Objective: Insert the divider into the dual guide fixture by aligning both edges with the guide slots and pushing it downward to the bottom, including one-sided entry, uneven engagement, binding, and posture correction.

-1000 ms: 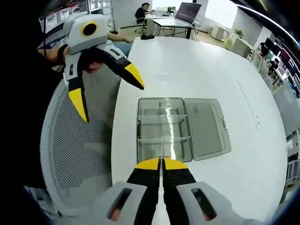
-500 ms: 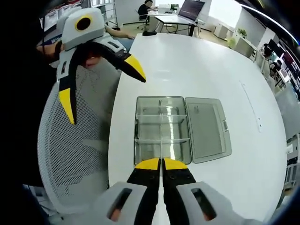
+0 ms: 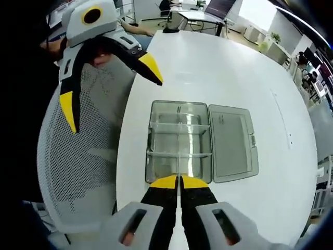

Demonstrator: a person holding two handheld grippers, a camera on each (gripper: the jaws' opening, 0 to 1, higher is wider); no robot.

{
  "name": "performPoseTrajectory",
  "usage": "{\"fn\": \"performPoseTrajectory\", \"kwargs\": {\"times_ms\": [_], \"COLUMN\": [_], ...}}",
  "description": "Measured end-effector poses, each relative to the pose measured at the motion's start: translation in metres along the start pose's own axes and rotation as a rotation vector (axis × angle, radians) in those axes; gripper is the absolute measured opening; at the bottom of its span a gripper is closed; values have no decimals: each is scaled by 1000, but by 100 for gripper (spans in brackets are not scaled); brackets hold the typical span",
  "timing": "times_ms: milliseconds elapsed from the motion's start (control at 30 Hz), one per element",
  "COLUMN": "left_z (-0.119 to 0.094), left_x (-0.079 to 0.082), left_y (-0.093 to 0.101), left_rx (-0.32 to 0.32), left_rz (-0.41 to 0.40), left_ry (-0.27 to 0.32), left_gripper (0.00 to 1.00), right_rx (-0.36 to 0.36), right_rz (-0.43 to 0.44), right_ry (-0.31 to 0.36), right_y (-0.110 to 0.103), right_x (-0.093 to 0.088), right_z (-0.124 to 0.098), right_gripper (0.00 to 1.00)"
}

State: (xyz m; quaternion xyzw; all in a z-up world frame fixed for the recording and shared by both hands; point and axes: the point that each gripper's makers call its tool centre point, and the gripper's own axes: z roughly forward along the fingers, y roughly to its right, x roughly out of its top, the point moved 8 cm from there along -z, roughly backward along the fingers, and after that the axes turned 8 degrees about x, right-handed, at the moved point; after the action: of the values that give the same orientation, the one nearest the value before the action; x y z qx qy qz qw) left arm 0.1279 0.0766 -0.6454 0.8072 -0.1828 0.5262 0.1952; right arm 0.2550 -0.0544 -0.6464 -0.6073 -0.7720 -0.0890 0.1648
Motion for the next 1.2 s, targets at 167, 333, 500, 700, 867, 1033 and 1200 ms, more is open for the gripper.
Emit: {"fn": "performPoseTrajectory", "kwargs": {"times_ms": [167, 333, 500, 700, 867, 1033, 1200], "left_z": [-1, -2, -2, -4, -6, -7, -6], "left_x": [-2, -6, -9, -9, -11, -11, -12], "left_y": [-3, -5, -7, -8, -10, -10, -10], "left_rx": [8, 11, 10, 13, 23, 28, 26], "left_rz": [-11, -14, -29, -44, -48, -52, -61], "left_ry": [-2, -12, -13, -7, -11, -7, -7], "left_gripper": [74, 73, 73, 73, 73, 73, 72], "right_rx": [2, 9, 21, 24, 15, 16, 19], "right_rz": [-5, -5, -12, -12, -21, -12, -7], "right_ry": [-12, -17, -15, -30, -47, -63, -64], "right_y": [3, 4, 2, 4, 5, 6, 5], "right_x": [1, 0, 2, 3, 3, 2, 1], "right_z": [2, 2, 6, 11, 11, 10, 9], "right_gripper": [0, 0, 0, 0, 0, 0, 0]}}
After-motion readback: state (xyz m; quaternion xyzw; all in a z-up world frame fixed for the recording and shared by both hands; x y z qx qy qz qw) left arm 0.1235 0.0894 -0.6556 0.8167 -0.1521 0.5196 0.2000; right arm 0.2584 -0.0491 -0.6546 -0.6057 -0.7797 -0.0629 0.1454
